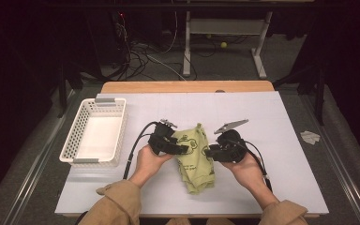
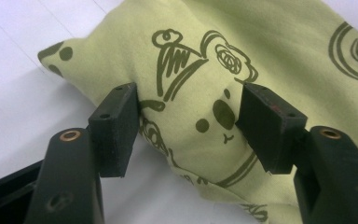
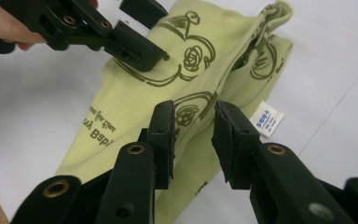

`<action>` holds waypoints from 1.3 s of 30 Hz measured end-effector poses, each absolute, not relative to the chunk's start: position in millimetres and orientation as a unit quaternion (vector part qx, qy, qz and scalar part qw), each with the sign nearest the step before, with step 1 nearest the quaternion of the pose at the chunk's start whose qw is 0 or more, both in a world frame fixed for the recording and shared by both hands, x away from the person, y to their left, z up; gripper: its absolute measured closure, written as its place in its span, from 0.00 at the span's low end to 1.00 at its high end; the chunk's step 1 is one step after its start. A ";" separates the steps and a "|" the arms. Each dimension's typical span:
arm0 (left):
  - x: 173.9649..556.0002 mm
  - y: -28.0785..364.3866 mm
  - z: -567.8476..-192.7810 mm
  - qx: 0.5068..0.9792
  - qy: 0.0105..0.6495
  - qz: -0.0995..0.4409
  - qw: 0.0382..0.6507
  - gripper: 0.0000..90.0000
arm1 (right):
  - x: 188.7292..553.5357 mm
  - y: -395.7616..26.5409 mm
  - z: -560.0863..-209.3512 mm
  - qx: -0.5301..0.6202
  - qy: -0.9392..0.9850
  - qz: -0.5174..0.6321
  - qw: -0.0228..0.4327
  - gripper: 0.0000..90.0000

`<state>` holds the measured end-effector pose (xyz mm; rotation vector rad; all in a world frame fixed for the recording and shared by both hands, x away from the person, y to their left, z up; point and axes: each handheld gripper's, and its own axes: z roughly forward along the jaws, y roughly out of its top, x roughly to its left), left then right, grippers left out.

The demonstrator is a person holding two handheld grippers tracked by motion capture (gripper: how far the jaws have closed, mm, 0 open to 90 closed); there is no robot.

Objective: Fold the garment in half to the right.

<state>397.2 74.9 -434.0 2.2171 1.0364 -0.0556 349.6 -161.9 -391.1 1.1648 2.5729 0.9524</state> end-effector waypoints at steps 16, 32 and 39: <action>394.4 76.3 -437.1 0.851 0.398 -0.021 0.342 0.40 | 350.7 -163.8 -413.8 0.381 0.877 0.287 0.058 0.99; 385.1 88.7 -440.7 0.845 0.404 -0.045 0.346 0.40 | 342.8 -176.3 -433.7 0.396 0.869 0.293 0.044 0.97; 382.7 87.5 -447.6 0.842 0.410 -0.060 0.345 0.44 | 341.9 -172.8 -445.2 0.399 0.874 0.274 0.041 0.88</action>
